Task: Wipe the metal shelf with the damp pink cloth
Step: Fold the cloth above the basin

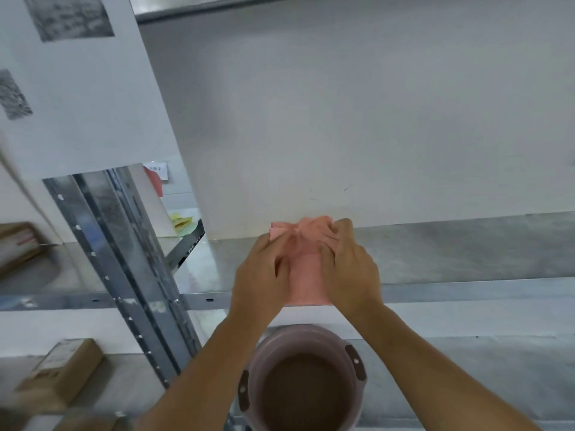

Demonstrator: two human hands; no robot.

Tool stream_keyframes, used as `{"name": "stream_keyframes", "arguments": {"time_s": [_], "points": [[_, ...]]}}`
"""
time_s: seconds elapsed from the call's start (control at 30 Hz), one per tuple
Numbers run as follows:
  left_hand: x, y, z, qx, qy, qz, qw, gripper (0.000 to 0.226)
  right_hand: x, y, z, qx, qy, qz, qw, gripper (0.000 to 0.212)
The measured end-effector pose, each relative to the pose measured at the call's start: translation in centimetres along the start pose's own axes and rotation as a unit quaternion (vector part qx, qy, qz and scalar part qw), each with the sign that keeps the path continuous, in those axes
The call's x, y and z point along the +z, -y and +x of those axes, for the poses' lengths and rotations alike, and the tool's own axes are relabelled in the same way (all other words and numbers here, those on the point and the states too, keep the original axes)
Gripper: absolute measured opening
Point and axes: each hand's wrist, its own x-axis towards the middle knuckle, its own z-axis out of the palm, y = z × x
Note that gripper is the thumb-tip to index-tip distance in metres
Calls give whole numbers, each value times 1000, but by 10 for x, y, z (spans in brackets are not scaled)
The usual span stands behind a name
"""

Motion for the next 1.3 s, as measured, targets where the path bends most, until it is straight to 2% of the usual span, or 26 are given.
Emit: {"name": "stream_keyframes", "arguments": {"time_s": [0.23, 0.33, 0.43, 0.6, 0.7, 0.87, 1.1, 1.2, 1.3], "points": [[-17, -24, -60, -8, -66, -77, 995, 50, -21, -3, -39, -35, -33, 136, 990, 8], [-16, -23, -108, -31, -57, -70, 995, 50, -24, -9, -82, -36, -11, 171, 985, 6], [-6, -11, -156, -63, -31, -73, 995, 47, -12, -29, -129, 1, 32, 185, 982, 8], [20, 19, -198, -107, 17, -68, 992, 49, 26, -73, -170, 102, 76, 147, 981, 3], [36, 37, -195, -122, 41, -59, 990, 61, 46, -87, -165, 153, 87, 131, 976, 12], [71, 78, -170, -128, 99, -15, 987, 43, 80, -99, -138, 139, 112, 30, 984, 8], [111, 116, -148, -107, 215, 77, 968, 40, 121, -119, -121, 176, 199, -83, 961, 28], [111, 126, -145, -128, 279, 93, 947, 55, 125, -131, -121, 151, 221, -106, 958, 26], [100, 134, -145, -135, 287, 88, 944, 63, 119, -149, -121, 166, 206, -85, 961, 43]]}}
